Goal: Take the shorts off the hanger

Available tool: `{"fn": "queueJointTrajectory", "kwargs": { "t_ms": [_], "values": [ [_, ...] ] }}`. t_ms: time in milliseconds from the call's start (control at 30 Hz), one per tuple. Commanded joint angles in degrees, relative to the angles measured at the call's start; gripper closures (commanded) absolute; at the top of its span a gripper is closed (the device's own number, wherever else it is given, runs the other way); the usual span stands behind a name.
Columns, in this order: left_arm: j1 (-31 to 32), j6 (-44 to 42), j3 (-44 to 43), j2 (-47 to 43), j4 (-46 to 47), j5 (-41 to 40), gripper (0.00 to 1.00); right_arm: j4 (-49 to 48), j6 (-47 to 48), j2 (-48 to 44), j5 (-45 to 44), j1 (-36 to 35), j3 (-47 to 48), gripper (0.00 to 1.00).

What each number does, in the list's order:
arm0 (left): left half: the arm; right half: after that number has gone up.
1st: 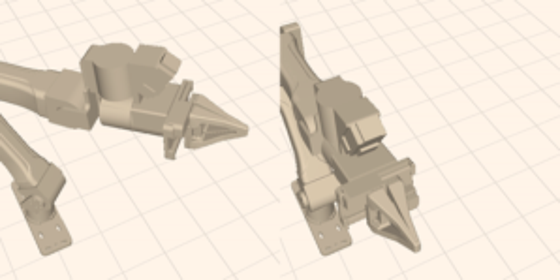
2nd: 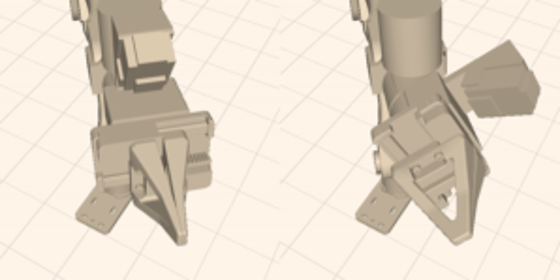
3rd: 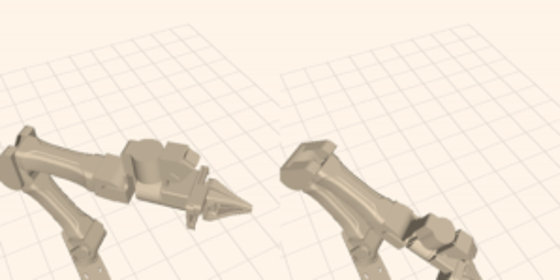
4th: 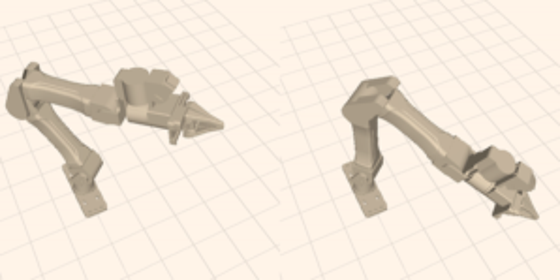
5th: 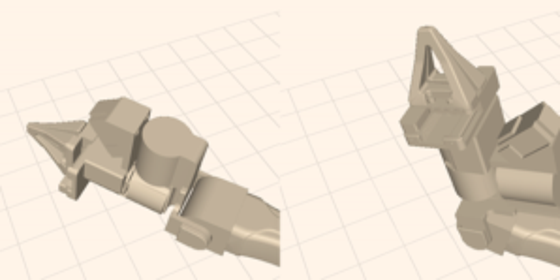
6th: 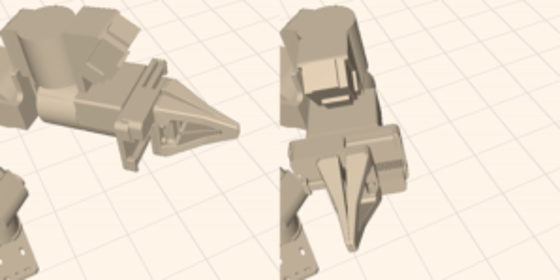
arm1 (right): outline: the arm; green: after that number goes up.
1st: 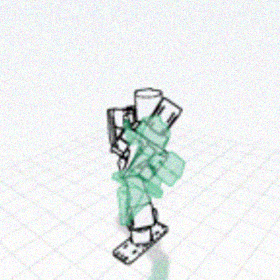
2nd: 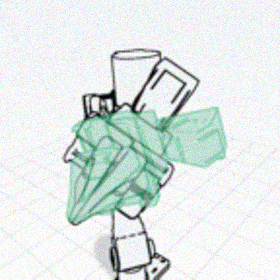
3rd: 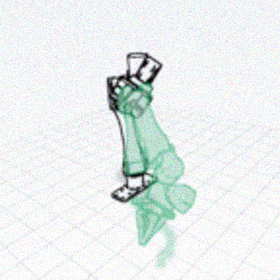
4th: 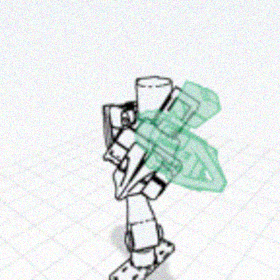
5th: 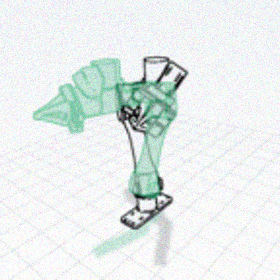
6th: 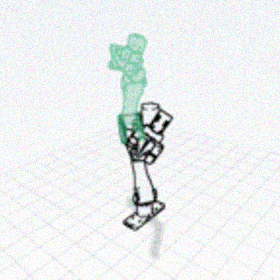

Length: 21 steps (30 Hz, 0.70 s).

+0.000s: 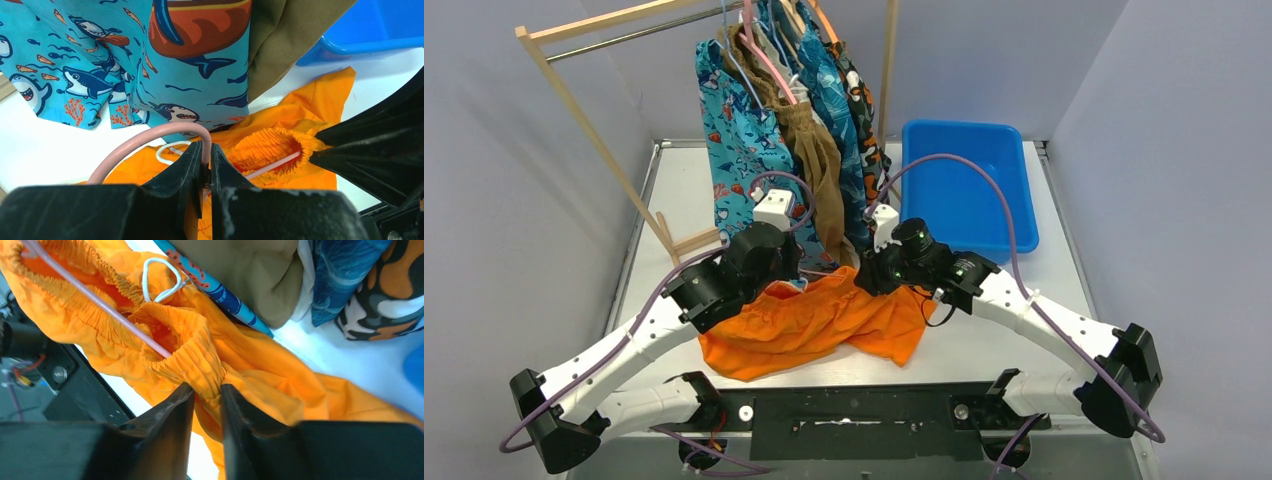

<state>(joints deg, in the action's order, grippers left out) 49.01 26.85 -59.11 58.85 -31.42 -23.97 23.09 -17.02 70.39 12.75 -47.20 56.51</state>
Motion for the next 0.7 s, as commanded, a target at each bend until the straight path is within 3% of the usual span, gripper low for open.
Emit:
{"fn": "queueJointTrajectory", "kwargs": {
  "t_ms": [0, 67, 300, 433, 667],
  "values": [
    [0.3, 1.8, -1.8, -1.9, 3.1, -0.3, 1.00, -4.5, 0.3, 1.0, 0.7, 0.2, 3.1, 0.85],
    [0.2, 1.8, -1.8, -2.2, 2.0, -1.3, 1.00, -4.2, -0.2, 0.7, -0.2, 0.9, 2.8, 0.94],
    [0.2, 1.6, -1.5, -4.7, -1.0, -7.1, 1.00, 2.1, -0.7, -1.7, -6.4, 7.4, -0.6, 1.00],
    [0.1, 2.7, -0.3, -7.2, -1.6, -11.2, 1.00, 4.9, 0.4, -3.9, -6.2, 11.5, -3.8, 1.00],
    [0.2, 2.8, 1.6, -10.0, 2.5, -12.6, 1.00, 3.4, 3.7, -5.4, 0.0, 11.9, -7.5, 0.99]
  ]
}}
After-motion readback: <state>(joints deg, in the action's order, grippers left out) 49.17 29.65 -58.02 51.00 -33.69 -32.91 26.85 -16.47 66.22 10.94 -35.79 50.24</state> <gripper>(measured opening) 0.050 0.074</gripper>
